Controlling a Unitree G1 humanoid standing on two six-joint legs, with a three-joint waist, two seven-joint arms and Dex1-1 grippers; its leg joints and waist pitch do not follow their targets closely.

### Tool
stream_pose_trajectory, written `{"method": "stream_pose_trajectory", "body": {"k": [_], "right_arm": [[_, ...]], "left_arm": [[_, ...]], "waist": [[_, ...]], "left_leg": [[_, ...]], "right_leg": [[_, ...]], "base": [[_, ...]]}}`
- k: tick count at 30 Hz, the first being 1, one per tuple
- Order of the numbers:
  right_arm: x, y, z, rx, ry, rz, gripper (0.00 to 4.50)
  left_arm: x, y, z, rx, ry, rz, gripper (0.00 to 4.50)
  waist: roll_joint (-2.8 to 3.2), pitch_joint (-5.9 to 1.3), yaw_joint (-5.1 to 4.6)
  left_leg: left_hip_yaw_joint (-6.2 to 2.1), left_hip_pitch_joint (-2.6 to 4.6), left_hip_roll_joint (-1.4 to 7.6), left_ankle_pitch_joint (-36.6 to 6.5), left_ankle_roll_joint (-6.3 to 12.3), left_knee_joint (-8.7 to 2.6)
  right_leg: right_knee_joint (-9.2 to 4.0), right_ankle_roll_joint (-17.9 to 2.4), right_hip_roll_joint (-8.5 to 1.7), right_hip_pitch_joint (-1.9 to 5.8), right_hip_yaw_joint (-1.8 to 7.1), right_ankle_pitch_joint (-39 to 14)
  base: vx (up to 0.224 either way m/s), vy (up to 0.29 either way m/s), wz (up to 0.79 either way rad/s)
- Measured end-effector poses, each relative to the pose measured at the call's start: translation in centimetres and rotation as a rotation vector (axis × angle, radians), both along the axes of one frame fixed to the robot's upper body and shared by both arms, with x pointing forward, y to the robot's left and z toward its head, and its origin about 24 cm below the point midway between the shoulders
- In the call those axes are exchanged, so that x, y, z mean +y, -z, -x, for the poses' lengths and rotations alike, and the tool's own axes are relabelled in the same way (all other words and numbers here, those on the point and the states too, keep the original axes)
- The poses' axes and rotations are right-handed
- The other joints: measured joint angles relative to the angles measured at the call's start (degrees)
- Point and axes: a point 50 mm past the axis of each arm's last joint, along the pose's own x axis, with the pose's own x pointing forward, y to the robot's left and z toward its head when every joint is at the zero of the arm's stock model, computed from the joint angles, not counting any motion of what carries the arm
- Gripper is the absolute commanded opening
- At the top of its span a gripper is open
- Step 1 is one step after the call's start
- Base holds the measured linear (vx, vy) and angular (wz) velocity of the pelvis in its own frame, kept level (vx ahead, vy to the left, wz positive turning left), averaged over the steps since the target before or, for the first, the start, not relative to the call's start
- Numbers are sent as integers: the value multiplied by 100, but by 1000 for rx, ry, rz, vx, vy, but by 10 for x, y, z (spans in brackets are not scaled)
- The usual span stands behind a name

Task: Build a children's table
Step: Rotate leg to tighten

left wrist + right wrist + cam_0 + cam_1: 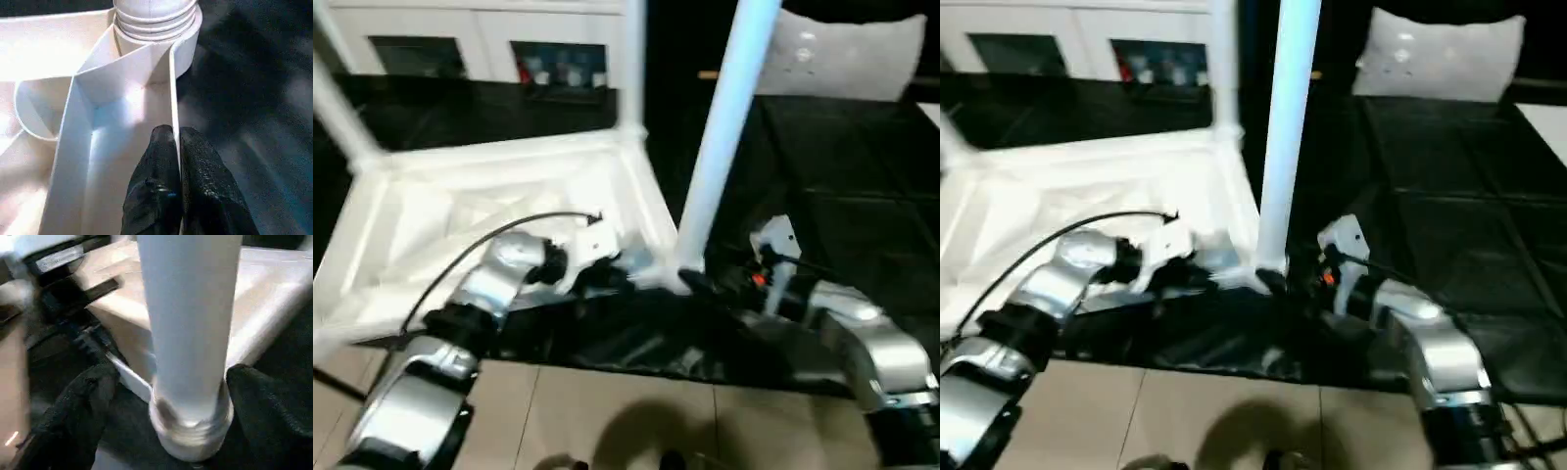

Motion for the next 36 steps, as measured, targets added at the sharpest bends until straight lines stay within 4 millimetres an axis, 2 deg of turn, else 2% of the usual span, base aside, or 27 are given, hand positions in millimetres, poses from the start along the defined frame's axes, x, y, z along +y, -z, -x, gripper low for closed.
{"method": "stream_pose_trajectory", "body": {"k": [4,5,9,10,13,21,25,36], "right_arm": [[-9,-9,5,11,-210,61,401],[-10,-10,6,16,-240,59,375],[-5,-8,7,39,-372,69,362],[-3,-6,7,44,-401,75,334],[-4,-4,4,63,-428,78,315],[1,-2,4,102,-529,50,256],[1,-2,4,106,-545,47,212],[2,-3,5,135,-525,34,200]], "left_arm": [[5,-1,7,33,128,-20,0],[5,-1,8,33,148,-23,0],[3,-3,10,27,236,-44,0],[2,-4,10,27,259,-48,0],[1,-5,13,37,314,-62,0],[-3,-7,14,23,370,-72,0],[-4,-7,13,23,376,-72,0],[-3,-7,12,47,355,-65,0]], "waist": [[-9,4,148],[-14,6,185],[-20,9,252],[-22,10,275],[-25,12,321],[-31,15,324],[-33,16,329],[-31,17,333]], "left_leg": [[3,0,0,0,1,3],[3,1,0,0,0,3],[3,0,0,3,3,3],[3,0,0,2,3,3],[4,-3,0,2,4,3],[5,-6,0,2,4,3],[5,-6,0,2,4,3],[5,-3,0,1,3,2]], "right_leg": [[1,0,-2,0,0,0],[2,0,-2,0,0,0],[2,0,-2,0,-1,0],[2,0,-3,0,-1,0],[2,1,-4,-3,-1,0],[4,0,-4,-6,0,0],[3,1,-4,-6,0,-1],[3,2,-4,-5,0,-1]], "base": [[0,0,0],[0,0,0],[0,0,0],[0,0,0],[0,0,0],[0,0,0],[0,0,0],[0,0,0]]}}
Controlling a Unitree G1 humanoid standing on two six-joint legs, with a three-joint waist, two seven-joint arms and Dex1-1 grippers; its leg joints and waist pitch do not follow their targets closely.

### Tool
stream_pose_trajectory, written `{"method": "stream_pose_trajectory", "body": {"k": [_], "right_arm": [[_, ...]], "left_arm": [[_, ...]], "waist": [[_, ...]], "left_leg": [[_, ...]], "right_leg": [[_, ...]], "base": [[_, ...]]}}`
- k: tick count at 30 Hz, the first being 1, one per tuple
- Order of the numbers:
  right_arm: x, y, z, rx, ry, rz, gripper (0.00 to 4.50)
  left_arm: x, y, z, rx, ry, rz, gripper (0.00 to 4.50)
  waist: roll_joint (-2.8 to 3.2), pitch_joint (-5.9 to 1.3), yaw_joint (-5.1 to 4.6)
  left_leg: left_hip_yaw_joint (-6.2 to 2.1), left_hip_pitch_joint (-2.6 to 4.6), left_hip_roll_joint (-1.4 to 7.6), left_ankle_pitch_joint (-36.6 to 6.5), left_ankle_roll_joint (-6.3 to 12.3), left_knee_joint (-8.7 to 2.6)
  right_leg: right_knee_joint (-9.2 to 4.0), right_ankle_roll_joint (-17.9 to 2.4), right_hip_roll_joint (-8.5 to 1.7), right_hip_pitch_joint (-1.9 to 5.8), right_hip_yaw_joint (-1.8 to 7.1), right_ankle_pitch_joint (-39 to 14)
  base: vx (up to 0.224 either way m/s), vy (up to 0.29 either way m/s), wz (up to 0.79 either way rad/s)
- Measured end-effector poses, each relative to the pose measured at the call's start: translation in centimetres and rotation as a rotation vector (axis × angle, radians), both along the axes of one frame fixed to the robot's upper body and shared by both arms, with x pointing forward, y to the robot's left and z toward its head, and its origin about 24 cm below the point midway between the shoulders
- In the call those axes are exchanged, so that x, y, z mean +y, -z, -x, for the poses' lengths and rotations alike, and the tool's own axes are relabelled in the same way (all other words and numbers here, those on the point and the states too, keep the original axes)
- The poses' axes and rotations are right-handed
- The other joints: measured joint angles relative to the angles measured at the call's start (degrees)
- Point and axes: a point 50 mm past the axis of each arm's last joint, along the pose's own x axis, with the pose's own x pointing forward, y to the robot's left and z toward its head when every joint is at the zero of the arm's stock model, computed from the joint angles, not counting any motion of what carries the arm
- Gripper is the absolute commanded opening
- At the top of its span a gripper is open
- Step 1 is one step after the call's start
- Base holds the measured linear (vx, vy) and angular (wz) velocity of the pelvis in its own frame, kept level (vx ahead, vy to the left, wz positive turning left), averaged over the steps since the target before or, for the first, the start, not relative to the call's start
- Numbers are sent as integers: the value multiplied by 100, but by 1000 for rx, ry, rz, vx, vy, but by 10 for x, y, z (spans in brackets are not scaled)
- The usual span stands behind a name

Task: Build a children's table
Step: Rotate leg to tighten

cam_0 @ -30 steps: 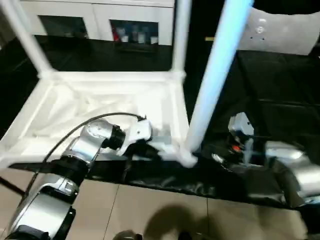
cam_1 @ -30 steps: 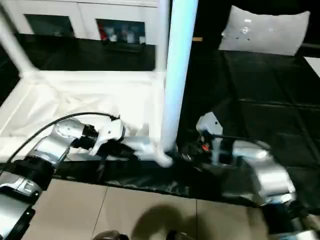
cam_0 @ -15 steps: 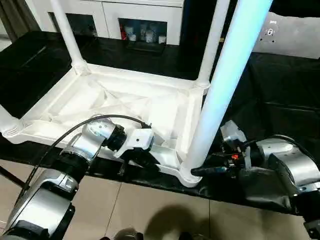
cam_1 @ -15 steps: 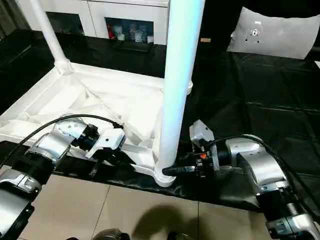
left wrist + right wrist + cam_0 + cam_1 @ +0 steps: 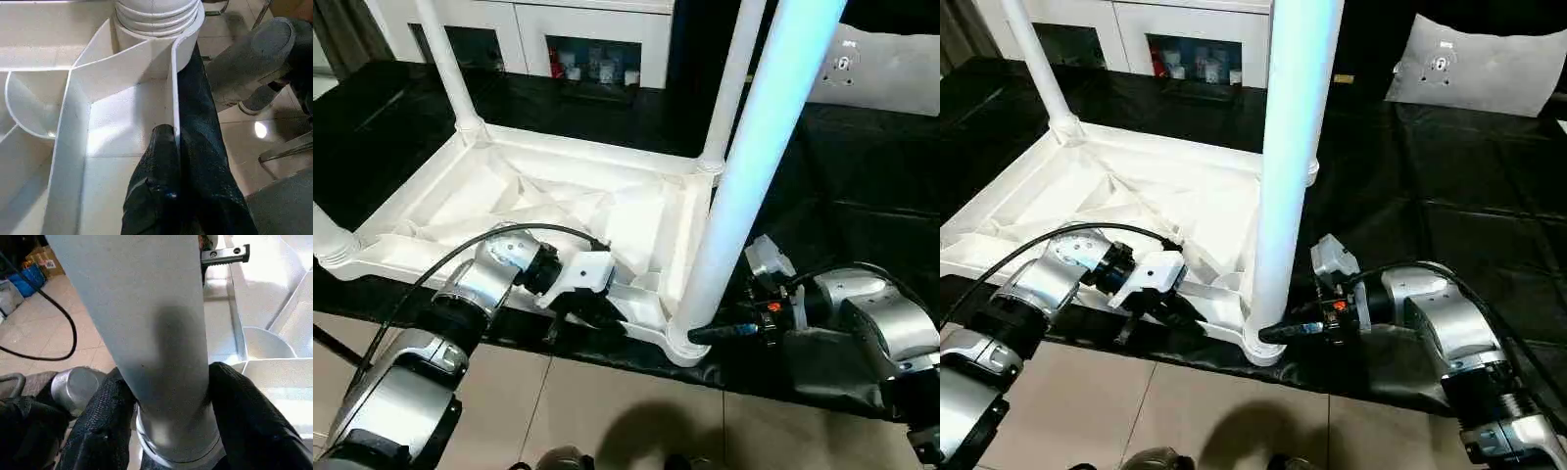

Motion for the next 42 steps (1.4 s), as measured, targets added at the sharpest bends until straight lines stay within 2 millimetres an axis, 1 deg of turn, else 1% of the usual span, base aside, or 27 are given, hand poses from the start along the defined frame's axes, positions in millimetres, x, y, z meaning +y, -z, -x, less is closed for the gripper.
{"method": "stream_pose_trajectory", "body": {"k": [3,5,8,10,13,19,21,23,25,28,29,30,32,33,35,36,37,39,40,41,42], "right_arm": [[1,4,4,5,84,-23,200],[2,9,3,7,200,-38,200],[3,11,-2,-9,371,-36,200],[3,10,-6,-18,465,-32,200],[6,9,-10,-36,583,-26,200],[21,8,-27,-81,909,-35,199],[25,8,-33,-87,984,-32,199],[34,7,-40,-92,1087,-35,198],[42,7,-46,-102,1193,-34,198],[48,6,-49,-117,1266,-25,197],[49,6,-50,-124,1277,-24,252],[48,6,-50,-132,1279,-29,266],[49,6,-49,-140,1275,-51,272],[49,6,-48,-140,1271,-58,287],[49,10,-44,-119,1233,-75,312],[52,13,-41,-107,1175,-89,316],[56,17,-36,-92,1084,-97,319],[52,21,-29,-84,938,-98,335],[46,20,-28,-94,887,-99,348],[40,18,-28,-111,865,-94,362],[34,15,-27,-131,821,-86,362]], "left_arm": [[0,2,-2,23,-65,4,0],[0,3,-6,29,-163,14,0],[-3,6,-12,40,-284,30,0],[-8,7,-14,48,-346,50,0],[-14,7,-18,52,-424,67,0],[-34,3,-33,8,-599,79,0],[-40,3,-35,-11,-639,86,0],[-45,3,-37,-35,-691,94,0],[-52,3,-39,-58,-731,96,0],[-57,3,-39,-65,-759,107,0],[-58,3,-39,-69,-763,109,0],[-58,2,-39,-72,-763,111,0],[-59,1,-40,-81,-762,115,0],[-58,0,-40,-88,-764,116,0],[-55,0,-42,-114,-792,117,0],[-52,-1,-43,-129,-799,117,0],[-50,-3,-43,-139,-790,123,0],[-46,-6,-42,-151,-745,130,0],[-43,-8,-41,-156,-711,135,0],[-38,-8,-40,-157,-692,135,0],[-33,-8,-39,-159,-665,133,0]], "waist": [[2,1,1],[2,6,-53],[3,17,-206],[0,21,-340],[-1,20,-439],[13,17,-477],[15,17,-487],[18,19,-514],[22,22,-521],[30,26,-519],[35,29,-514],[46,36,-507],[66,51,-507],[68,54,-511],[67,57,-571],[67,60,-617],[72,67,-649],[96,77,-624],[113,83,-606],[116,81,-594],[114,82,-585]], "left_leg": [[0,11,0,1,-2,-2],[0,31,0,2,-6,-2],[1,51,0,-18,-41,-4],[-1,47,0,-15,-43,-35],[0,42,-4,-15,-43,-63],[4,42,-9,5,-12,-109],[6,43,-10,5,-13,-112],[9,43,-10,5,-13,-115],[10,45,-10,5,-14,-114],[11,45,-10,4,-14,-114],[12,45,-10,4,-14,-114],[13,45,-10,4,-14,-114],[15,44,-10,4,-13,-116],[15,43,-10,4,-13,-118],[16,34,-10,4,-12,-124],[16,31,-10,4,-12,-125],[16,-4,-10,4,-10,-125],[15,-46,-10,5,-8,-118],[15,-69,-10,6,-4,-109],[15,-75,-10,9,3,-107],[14,-77,-9,7,7,-102]], "right_leg": [[0,0,0,7,0,0],[-2,-1,0,21,1,1],[-15,-1,1,42,-2,1],[-61,1,5,53,-12,2],[-86,4,6,61,-11,4],[-98,3,7,52,-7,1],[-98,2,8,50,-4,1],[-99,1,8,50,-2,0],[-99,1,8,48,0,0],[-100,1,8,47,3,0],[-100,1,8,46,4,0],[-100,1,7,46,4,0],[-100,1,7,39,5,0],[-100,1,7,36,5,0],[-100,0,9,31,6,-1],[-100,-2,10,22,6,-1],[-98,-4,11,2,6,-1],[-80,-24,9,-48,5,8],[-61,-31,6,-81,5,10],[-49,-35,6,-94,5,6],[-34,-40,6,-101,4,-4]], "base": [[0,0,0],[0,0,0],[0,0,0],[0,0,0],[0,0,0],[0,0,0],[0,0,0],[0,0,0],[0,0,0],[0,0,0],[0,0,0],[0,0,0],[0,0,0],[0,0,0],[0,0,0],[0,0,0],[0,0,0],[0,0,0],[0,0,0],[0,0,0],[0,0,0]]}}
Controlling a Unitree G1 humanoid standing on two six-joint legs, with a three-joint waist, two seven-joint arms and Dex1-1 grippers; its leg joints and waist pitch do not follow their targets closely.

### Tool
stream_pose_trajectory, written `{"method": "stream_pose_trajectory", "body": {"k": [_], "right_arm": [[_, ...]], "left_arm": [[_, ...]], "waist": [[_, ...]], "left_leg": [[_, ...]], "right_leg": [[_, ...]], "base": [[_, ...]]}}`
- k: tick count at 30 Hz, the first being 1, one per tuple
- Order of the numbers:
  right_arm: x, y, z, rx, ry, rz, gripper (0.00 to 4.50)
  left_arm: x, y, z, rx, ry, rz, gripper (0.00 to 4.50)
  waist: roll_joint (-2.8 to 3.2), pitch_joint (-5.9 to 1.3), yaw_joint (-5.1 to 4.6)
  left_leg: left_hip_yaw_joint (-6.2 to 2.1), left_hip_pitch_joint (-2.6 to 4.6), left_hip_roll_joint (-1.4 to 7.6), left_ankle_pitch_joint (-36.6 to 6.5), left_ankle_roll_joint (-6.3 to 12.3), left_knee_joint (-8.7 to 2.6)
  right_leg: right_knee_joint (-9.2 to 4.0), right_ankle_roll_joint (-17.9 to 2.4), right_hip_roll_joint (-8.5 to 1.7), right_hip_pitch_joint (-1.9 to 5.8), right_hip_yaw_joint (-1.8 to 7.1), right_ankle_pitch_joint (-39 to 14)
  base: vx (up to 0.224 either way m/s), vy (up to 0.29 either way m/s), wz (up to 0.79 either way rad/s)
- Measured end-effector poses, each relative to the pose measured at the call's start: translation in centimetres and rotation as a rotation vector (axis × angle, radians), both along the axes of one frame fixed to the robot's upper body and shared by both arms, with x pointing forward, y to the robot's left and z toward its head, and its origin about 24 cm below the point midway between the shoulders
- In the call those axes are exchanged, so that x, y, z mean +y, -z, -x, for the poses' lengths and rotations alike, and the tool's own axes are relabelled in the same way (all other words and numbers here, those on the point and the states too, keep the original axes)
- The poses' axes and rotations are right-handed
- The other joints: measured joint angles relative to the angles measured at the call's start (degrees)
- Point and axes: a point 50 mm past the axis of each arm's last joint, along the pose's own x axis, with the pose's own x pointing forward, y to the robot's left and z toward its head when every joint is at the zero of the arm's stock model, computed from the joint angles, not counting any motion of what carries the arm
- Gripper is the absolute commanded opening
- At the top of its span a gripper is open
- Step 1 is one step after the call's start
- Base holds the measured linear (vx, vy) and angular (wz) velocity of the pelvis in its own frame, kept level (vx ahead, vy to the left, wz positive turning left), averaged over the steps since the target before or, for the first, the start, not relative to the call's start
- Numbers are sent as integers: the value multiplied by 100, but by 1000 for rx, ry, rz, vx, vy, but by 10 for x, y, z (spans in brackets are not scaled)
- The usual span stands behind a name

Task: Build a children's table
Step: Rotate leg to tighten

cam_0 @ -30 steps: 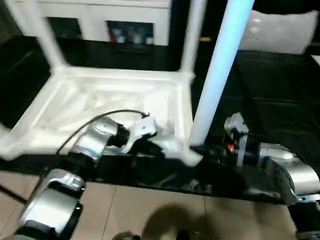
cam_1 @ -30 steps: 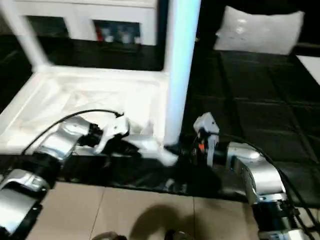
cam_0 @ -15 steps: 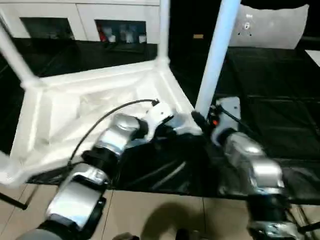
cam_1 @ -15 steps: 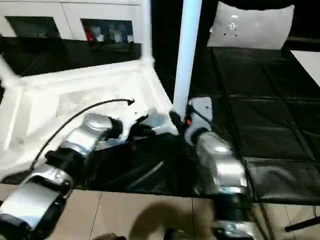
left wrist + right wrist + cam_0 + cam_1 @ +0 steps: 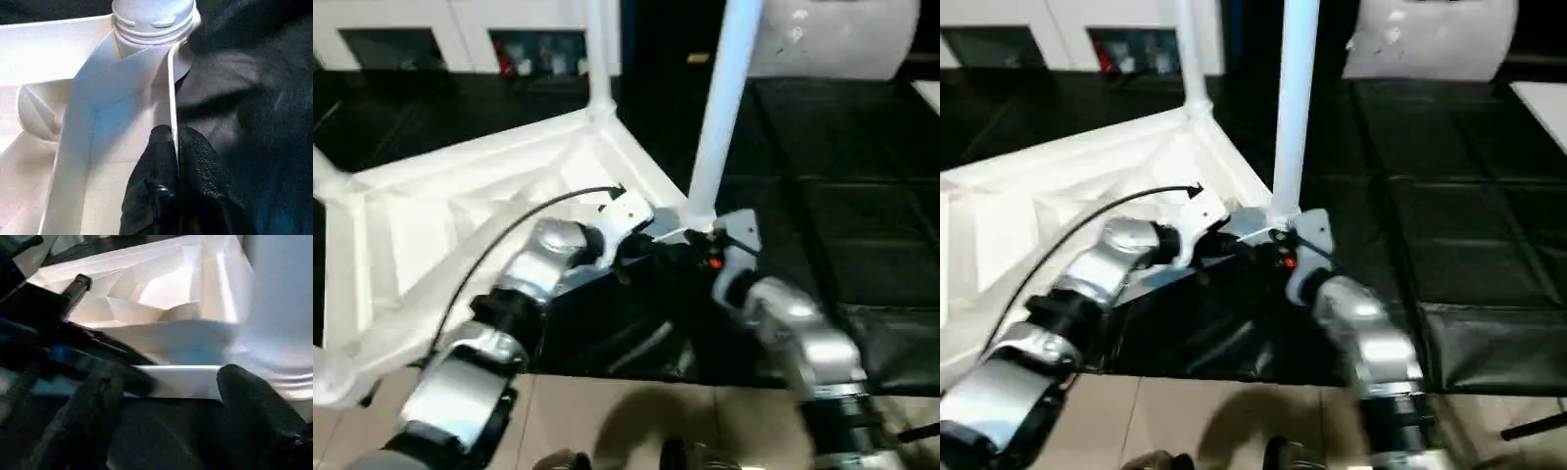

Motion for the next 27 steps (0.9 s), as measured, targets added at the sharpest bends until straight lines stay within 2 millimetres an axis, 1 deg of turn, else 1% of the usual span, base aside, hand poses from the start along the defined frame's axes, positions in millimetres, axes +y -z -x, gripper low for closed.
{"method": "stream_pose_trajectory", "body": {"k": [1,2,3,4,6,8,10,12,15,16,19,21,22,23,25,26,27], "right_arm": [[-10,-4,2,-21,-37,21,368],[-17,-7,3,-30,-64,37,391],[-23,-8,5,-35,-95,52,391],[-31,-10,7,-37,-131,72,404],[-38,-12,10,-32,-200,94,409],[-48,-16,15,-17,-298,122,438],[-53,-19,18,-3,-367,141,448],[-55,-20,22,12,-433,153,448],[-59,-21,26,24,-512,184,448],[-57,-22,26,24,-539,181,448],[-49,-25,24,14,-602,158,410],[-45,-25,24,12,-630,144,410],[-42,-25,24,17,-647,137,394],[-40,-25,23,26,-661,131,394],[-38,-24,23,45,-683,101,371],[-37,-23,23,52,-690,89,371],[-36,-23,23,58,-697,82,357]], "left_arm": [[8,1,2,-3,29,-3,0],[13,1,4,-1,53,-7,0],[19,2,5,6,84,-19,0],[25,2,8,12,125,-32,0],[31,3,12,26,185,-49,0],[35,2,16,46,259,-67,0],[38,2,19,63,317,-76,0],[42,2,21,74,363,-83,0],[48,2,26,108,446,-98,0],[50,1,27,116,475,-109,0],[50,1,29,128,529,-126,0],[47,1,31,131,557,-129,0],[46,2,32,134,573,-130,0],[45,2,32,135,583,-132,0],[43,2,33,138,602,-136,0],[42,2,33,137,609,-136,0],[42,2,34,137,614,-137,0]], "waist": [[-1,0,12],[-1,1,20],[-2,1,37],[-2,1,81],[-1,1,146],[-1,0,252],[-4,-2,322],[-5,-3,359],[-6,-3,445],[-8,-4,470],[-8,-4,519],[-10,-5,565],[-11,-6,592],[-11,-6,604],[-13,-6,632],[-13,-6,645],[-13,-6,653]], "left_leg": [[-1,1,1,0,1,1],[-1,0,1,-1,1,4],[-2,0,1,-1,1,4],[-2,2,1,0,0,4],[-7,7,2,1,-2,4],[-10,18,5,3,-1,11],[-11,22,8,2,-1,25],[-10,17,8,0,1,36],[-10,15,7,-2,3,42],[-10,16,8,-2,3,44],[-10,17,8,0,1,53],[-10,17,8,0,1,59],[-10,17,8,-1,1,64],[-10,17,7,-1,1,68],[-10,15,7,-1,2,83],[-10,15,7,-1,2,86],[-10,16,7,-1,2,89]], "right_leg": [[15,-5,0,-3,0,-11],[31,-11,-1,-4,0,-22],[40,-15,-1,-3,-1,-31],[51,-19,0,-3,-2,-40],[57,10,1,0,-7,-64],[60,10,1,3,-9,-63],[63,11,0,5,-10,-63],[66,12,-3,5,-8,-62],[69,12,-4,4,-9,-61],[75,11,-5,4,-8,-61],[84,9,-6,4,-9,-60],[88,10,-8,5,-8,-60],[93,9,-9,5,-8,-59],[98,9,-10,5,-8,-59],[110,10,-14,5,-7,-60],[113,11,-15,5,-8,-60],[114,11,-15,5,-7,-60]], "base": [[0,0,0],[0,0,0],[0,0,0],[0,0,0],[0,0,0],[0,0,0],[0,0,0],[0,0,0],[0,0,0],[0,0,0],[0,0,0],[0,0,0],[0,0,0],[0,0,0],[0,0,0],[0,0,0],[0,0,0]]}}
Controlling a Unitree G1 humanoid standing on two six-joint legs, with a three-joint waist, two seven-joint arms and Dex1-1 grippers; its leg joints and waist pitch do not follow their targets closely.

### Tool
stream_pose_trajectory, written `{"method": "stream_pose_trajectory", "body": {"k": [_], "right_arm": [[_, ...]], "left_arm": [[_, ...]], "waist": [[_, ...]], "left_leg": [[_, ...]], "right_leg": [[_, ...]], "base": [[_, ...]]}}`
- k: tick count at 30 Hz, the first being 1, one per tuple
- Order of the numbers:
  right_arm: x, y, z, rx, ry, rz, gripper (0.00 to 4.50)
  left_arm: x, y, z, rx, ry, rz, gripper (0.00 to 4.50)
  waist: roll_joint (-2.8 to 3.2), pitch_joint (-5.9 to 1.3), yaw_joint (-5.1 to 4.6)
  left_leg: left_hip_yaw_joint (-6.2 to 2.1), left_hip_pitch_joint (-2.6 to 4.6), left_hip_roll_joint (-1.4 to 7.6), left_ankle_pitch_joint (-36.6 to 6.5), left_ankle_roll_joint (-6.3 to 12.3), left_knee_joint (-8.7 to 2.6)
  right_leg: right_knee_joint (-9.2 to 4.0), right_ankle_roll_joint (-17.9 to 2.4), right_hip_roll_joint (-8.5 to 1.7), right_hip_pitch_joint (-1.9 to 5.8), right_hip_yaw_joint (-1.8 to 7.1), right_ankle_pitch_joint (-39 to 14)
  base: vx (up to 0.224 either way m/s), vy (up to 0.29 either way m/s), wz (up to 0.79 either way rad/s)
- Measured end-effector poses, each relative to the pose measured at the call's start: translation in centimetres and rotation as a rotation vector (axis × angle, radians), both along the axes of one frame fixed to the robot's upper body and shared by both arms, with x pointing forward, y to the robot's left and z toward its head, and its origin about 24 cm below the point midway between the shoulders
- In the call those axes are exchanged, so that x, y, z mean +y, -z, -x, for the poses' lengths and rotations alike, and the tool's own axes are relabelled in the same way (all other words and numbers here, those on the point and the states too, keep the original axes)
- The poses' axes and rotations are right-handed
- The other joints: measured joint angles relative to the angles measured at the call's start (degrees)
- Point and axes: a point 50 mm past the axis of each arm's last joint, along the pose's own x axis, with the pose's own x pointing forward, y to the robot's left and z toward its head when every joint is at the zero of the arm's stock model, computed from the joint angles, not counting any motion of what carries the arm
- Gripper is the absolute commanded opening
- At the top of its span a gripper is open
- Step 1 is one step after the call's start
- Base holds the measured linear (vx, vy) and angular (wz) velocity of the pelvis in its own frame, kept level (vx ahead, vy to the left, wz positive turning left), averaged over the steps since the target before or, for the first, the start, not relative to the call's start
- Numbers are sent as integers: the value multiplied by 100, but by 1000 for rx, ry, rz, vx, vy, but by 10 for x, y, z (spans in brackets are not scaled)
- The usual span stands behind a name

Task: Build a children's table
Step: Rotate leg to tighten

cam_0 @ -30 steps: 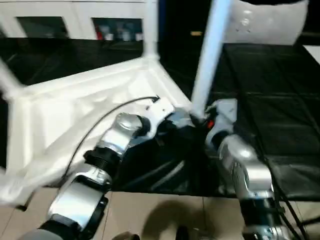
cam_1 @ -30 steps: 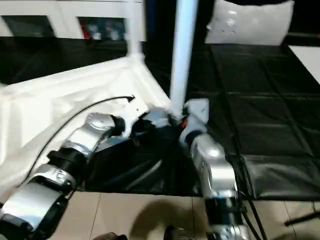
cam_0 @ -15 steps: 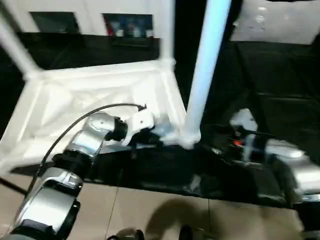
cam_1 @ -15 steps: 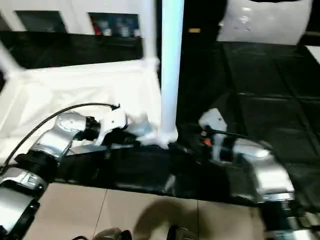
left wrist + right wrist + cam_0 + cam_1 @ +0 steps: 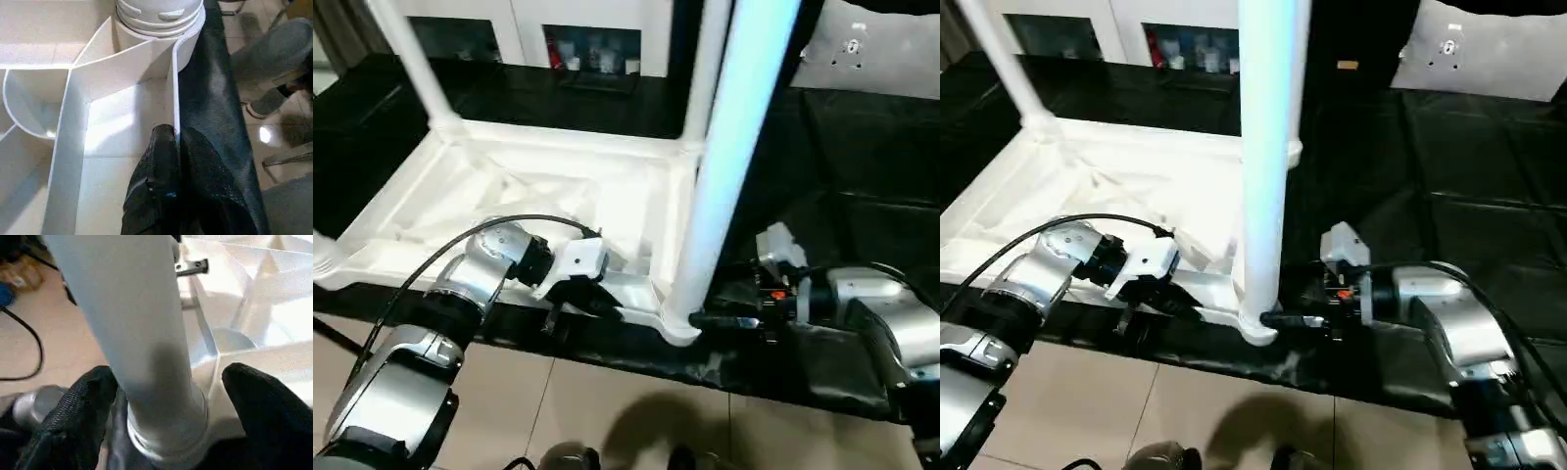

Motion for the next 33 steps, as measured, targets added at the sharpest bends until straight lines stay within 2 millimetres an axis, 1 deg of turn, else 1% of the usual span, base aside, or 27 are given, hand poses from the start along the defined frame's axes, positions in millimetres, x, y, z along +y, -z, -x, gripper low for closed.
{"method": "stream_pose_trajectory", "body": {"k": [2,3,4,5,6,8,9,13,16,17,21,23,26,28,29,30,31,33], "right_arm": [[3,2,-1,16,-14,-4,348],[4,3,-2,23,-19,-6,331],[6,3,-3,27,-26,-7,331],[7,3,-3,31,-33,-8,313],[7,3,-4,36,-37,-9,313],[8,4,-4,49,-43,-12,290],[8,4,-4,53,-46,-13,290],[8,5,-4,82,-60,-22,249],[8,5,-3,92,-64,-25,242],[8,5,-3,94,-63,-26,225],[8,4,-2,101,-53,-23,217],[8,5,0,109,-36,-27,216],[9,9,7,104,43,-51,216],[11,12,5,92,123,-64,216],[12,13,3,84,168,-66,216],[14,14,1,72,217,-67,215],[18,15,-2,57,284,-65,214],[23,17,-9,32,421,-69,212]], "left_arm": [[-1,0,0,1,8,0,0],[-2,0,1,1,9,0,0],[-2,0,1,1,9,1,0],[-2,0,0,1,9,1,0],[-2,0,1,0,9,1,0],[-2,0,1,-2,11,1,0],[-2,0,1,-2,11,1,0],[-1,0,0,-2,10,0,0],[-1,0,0,-4,11,0,0],[-1,0,0,-4,11,-1,0],[-1,0,0,-1,7,0,0],[-3,1,0,11,-2,9,0],[-8,3,-2,43,-62,22,0],[-7,5,-5,55,-128,22,0],[-8,5,-6,59,-165,26,0],[-9,6,-8,60,-199,31,0],[-11,7,-10,63,-244,35,0],[-16,9,-13,56,-318,41,0]], "waist": [[0,0,9],[0,0,10],[-1,0,11],[-1,0,12],[-4,-1,13],[-9,-3,16],[-9,-3,15],[-14,-4,15],[-17,-5,13],[-19,-7,13],[-19,-7,18],[-17,-9,42],[-13,-11,90],[-11,-13,61],[-12,-13,44],[-12,-12,2],[-13,-12,-80],[-14,-11,-213]], "left_leg": [[0,0,0,0,0,12],[0,1,0,0,-1,16],[0,1,0,1,-1,20],[0,0,0,1,-1,22],[0,1,0,1,-1,23],[-1,1,0,0,-1,23],[0,1,0,0,-1,23],[-1,1,0,1,-1,25],[-1,1,0,0,-1,25],[-1,1,0,0,-1,25],[-1,3,0,1,-1,25],[-1,4,0,1,-2,25],[-1,13,0,3,-6,25],[0,31,0,8,-14,25],[1,56,0,9,-16,24],[1,78,0,9,-18,23],[1,101,0,11,-23,17],[-6,115,1,14,-42,-10]], "right_leg": [[11,0,-1,0,0,0],[16,0,-3,0,1,0],[20,0,-3,0,0,0],[23,0,-3,0,1,0],[23,1,-4,0,1,0],[25,2,-4,0,0,-1],[25,2,-3,0,1,-1],[28,2,-4,0,1,-1],[29,3,-4,0,1,-2],[29,3,-4,0,0,-2],[29,4,-4,0,1,-2],[30,4,-4,1,2,-2],[35,4,-4,5,1,-2],[34,2,-4,21,3,1],[34,2,-4,40,4,2],[30,2,-3,62,3,1],[19,2,-3,86,0,1],[-31,8,7,125,-12,4]], "base": [[0,0,0],[0,0,0],[0,0,0],[0,0,0],[0,0,0],[0,0,0],[0,0,0],[0,0,0],[0,0,0],[0,0,0],[0,0,0],[0,0,0],[0,0,0],[0,0,0],[0,0,0],[0,0,0],[0,0,0],[0,0,0]]}}
